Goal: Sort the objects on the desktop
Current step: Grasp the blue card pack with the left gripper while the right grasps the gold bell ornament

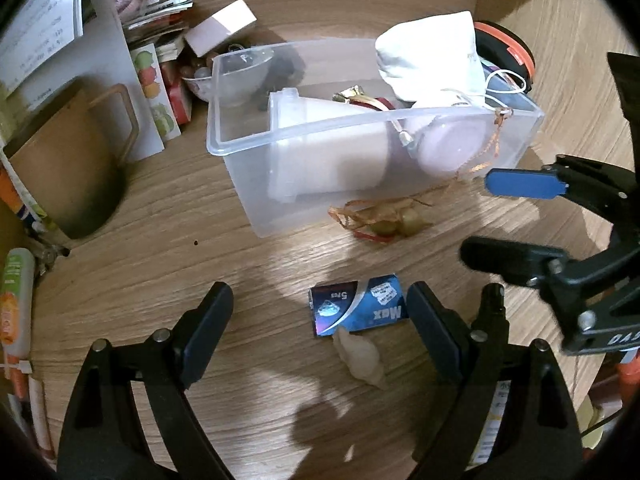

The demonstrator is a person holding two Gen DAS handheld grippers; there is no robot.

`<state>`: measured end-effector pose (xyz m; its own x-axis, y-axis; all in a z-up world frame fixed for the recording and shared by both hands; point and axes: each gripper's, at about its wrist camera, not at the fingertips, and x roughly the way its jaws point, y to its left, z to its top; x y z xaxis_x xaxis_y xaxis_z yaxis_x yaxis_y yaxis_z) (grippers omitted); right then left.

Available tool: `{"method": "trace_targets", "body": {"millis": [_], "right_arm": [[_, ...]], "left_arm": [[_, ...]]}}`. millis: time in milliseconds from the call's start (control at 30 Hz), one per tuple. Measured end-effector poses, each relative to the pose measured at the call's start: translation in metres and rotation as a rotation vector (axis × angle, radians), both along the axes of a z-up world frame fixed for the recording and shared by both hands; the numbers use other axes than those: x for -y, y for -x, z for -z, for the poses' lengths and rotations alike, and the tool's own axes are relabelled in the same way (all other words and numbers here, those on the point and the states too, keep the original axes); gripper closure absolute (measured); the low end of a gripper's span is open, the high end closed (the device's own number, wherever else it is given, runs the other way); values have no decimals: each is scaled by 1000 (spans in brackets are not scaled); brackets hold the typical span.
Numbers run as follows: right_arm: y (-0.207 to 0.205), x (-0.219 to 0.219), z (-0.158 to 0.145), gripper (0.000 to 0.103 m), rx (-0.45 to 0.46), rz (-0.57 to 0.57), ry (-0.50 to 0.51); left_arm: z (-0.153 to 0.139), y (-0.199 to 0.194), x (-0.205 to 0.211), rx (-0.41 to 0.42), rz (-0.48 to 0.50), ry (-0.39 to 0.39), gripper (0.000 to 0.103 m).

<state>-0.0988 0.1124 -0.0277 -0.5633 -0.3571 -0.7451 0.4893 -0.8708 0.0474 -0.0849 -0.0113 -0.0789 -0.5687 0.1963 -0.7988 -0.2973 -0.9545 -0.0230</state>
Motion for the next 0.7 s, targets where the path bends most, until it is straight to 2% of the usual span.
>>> {"method": "trace_targets", "body": {"millis": [100, 233, 333, 467, 500, 567, 633, 700], "right_arm": [[7, 11, 4, 43, 11, -32, -22], [16, 26, 11, 48, 37, -72, -46], [23, 35, 17, 52, 55, -90, -62], [28, 37, 19, 54, 71, -93, -38], [29, 38, 20, 55, 75, -94, -31], [32, 38, 21, 62, 93, -95, -8], [33, 37, 21, 77, 88, -86, -17], [33, 37, 22, 83, 78, -74, -29]], "left_arm": [[0, 4, 8, 19, -9, -41, 36], [-1, 4, 18, 23, -24, -75, 50], [-2, 2, 25, 23, -33, -89, 57], [-3, 2, 34, 24, -55, -108, 59], [-3, 3, 36, 25, -59, -116, 63], [-4, 4, 39, 26, -70, -136, 68], [-5, 5, 43, 27, -81, -156, 75], [-6, 5, 48, 26, -96, -174, 81]]}}
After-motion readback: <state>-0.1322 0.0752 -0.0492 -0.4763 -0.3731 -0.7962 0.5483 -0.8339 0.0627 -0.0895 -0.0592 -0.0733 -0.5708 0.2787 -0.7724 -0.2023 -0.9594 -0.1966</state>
